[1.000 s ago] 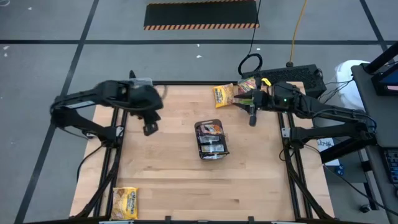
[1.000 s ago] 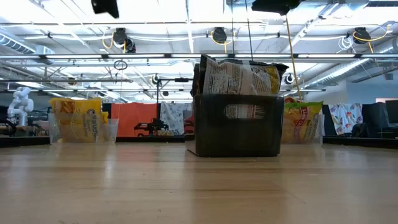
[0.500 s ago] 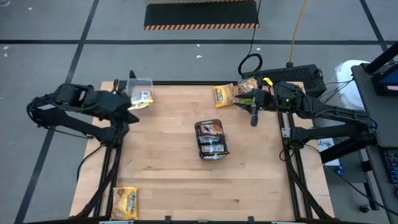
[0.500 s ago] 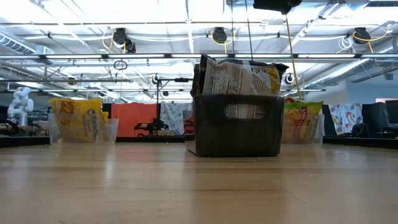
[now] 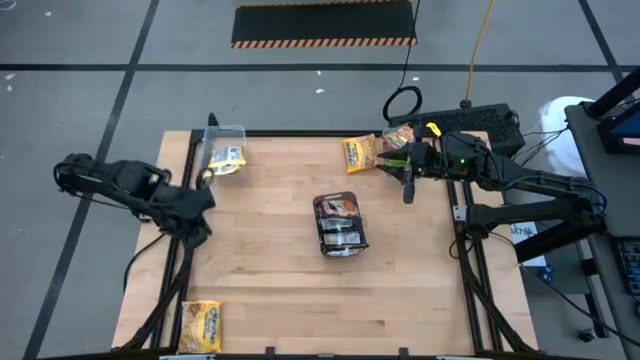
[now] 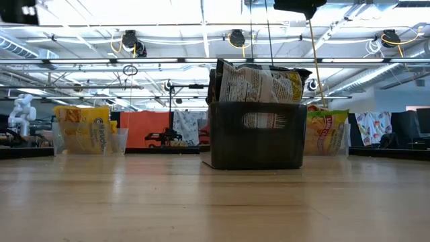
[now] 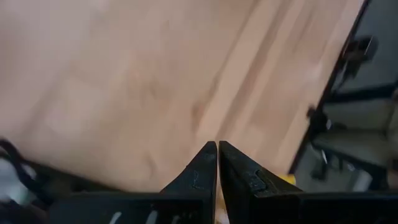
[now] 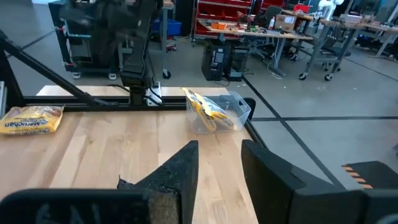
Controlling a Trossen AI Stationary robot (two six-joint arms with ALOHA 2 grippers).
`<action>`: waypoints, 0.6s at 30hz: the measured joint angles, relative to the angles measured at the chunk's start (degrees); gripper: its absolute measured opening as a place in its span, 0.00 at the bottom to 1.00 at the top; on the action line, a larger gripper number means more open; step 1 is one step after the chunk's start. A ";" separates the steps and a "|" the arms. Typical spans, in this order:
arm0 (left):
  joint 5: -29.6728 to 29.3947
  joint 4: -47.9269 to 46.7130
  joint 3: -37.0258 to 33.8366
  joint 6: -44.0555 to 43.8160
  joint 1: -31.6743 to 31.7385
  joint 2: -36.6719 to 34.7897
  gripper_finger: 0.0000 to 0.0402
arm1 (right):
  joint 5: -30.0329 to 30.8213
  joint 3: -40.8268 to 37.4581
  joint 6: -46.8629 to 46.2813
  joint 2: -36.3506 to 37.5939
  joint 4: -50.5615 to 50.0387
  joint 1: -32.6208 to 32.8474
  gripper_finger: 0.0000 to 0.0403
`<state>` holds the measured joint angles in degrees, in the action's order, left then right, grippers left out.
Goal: Sort Maruchan noodles
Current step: Put the bottom yellow noodle pack into the left transparent bin
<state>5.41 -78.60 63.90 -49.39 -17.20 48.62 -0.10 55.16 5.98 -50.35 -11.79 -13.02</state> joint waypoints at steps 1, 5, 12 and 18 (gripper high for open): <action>1.43 0.58 -1.33 -1.52 -1.05 0.00 0.05 | -0.04 0.00 -0.36 0.00 0.00 0.00 0.29; 5.94 4.60 -5.43 -6.20 -5.28 0.00 0.05 | -0.09 0.00 -0.84 0.00 0.07 0.00 0.29; 8.15 12.26 -8.45 -15.31 -13.15 0.00 0.05 | -0.13 0.00 -0.85 0.00 0.39 0.00 0.29; 8.15 17.17 -10.54 -21.34 -18.91 0.27 0.05 | -0.13 0.00 -0.85 0.00 0.40 0.00 0.29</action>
<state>13.56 -61.43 53.36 -70.74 -36.11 48.88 -0.23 55.16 5.13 -50.35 -11.39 -13.02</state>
